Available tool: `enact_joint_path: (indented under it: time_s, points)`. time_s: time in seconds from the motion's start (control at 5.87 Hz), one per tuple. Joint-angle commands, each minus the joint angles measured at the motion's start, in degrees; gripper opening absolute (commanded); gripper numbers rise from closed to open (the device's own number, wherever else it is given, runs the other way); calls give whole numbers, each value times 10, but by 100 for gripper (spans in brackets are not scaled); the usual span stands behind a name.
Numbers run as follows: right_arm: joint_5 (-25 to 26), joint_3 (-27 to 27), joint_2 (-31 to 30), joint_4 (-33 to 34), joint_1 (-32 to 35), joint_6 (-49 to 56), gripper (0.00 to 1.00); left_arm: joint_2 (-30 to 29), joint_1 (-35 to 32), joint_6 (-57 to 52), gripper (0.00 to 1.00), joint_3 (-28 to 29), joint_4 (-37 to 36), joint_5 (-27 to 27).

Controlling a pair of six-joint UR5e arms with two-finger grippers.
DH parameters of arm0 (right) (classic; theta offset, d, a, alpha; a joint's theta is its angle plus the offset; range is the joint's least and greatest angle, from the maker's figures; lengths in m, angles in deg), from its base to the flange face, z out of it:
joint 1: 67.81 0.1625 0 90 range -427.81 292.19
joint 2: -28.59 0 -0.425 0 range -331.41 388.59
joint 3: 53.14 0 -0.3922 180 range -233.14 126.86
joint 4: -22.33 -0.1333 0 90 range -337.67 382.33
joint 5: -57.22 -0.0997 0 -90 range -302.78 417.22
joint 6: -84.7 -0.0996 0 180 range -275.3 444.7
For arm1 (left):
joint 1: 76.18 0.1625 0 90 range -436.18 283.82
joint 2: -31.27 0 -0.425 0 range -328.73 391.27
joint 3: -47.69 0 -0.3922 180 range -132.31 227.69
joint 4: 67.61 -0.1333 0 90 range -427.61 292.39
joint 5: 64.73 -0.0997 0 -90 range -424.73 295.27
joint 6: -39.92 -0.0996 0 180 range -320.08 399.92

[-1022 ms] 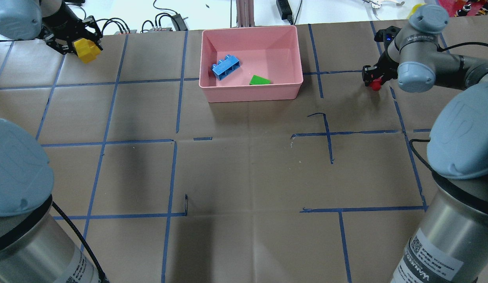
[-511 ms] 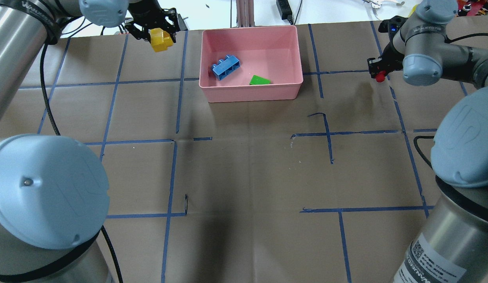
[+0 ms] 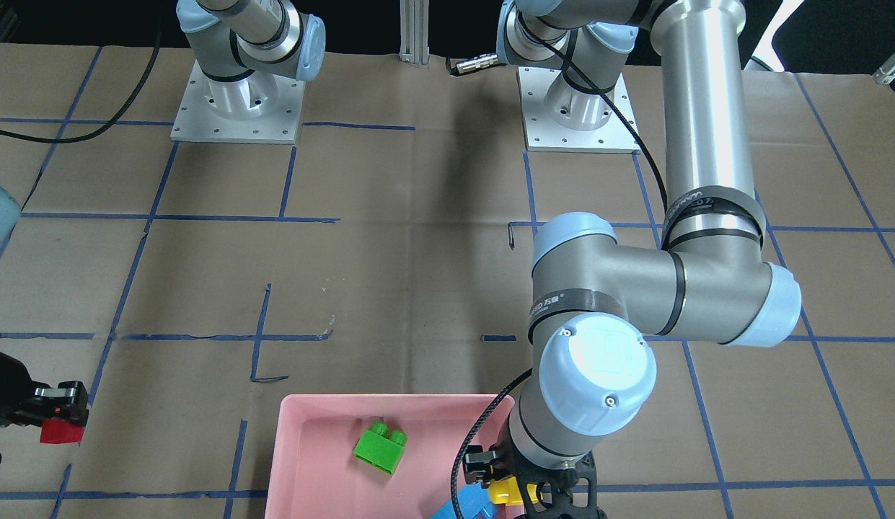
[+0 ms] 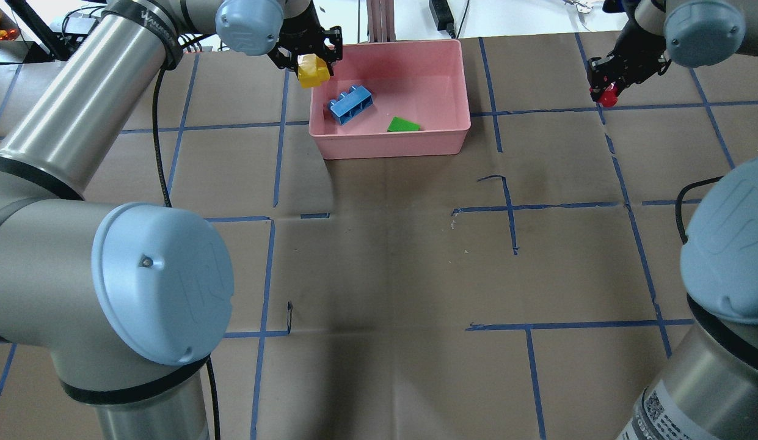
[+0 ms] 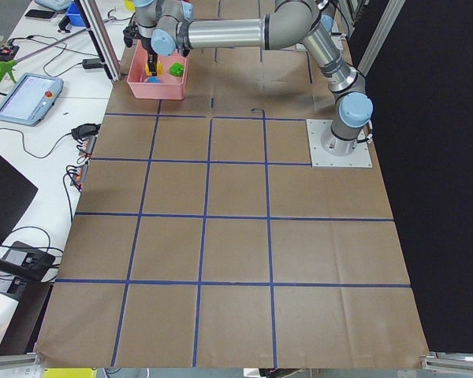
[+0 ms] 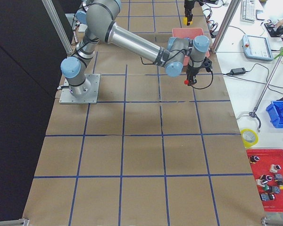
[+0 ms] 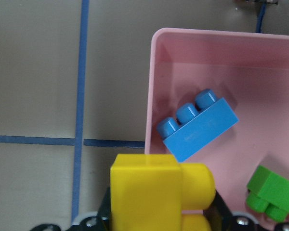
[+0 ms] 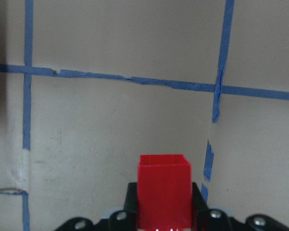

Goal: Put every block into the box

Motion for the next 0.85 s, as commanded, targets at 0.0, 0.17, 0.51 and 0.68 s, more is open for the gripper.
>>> enact_joint_path:
  time_s: [0.0,0.17,0.51,0.68]
  points:
    - [-3,-14,-37,-81,6,-5,7,-26,-20,24,50,8,-36,-43]
    - [-5,-14,-37,-78,16,-6,7,-23,-31,46,98,8,-41,-74]
    - [-47,-16,-37,-67,56,-66,8,5,-40,66,100,6,-35,-82]
    - [-48,-20,-36,-65,80,-105,8,22,-40,66,100,-4,-33,-82]
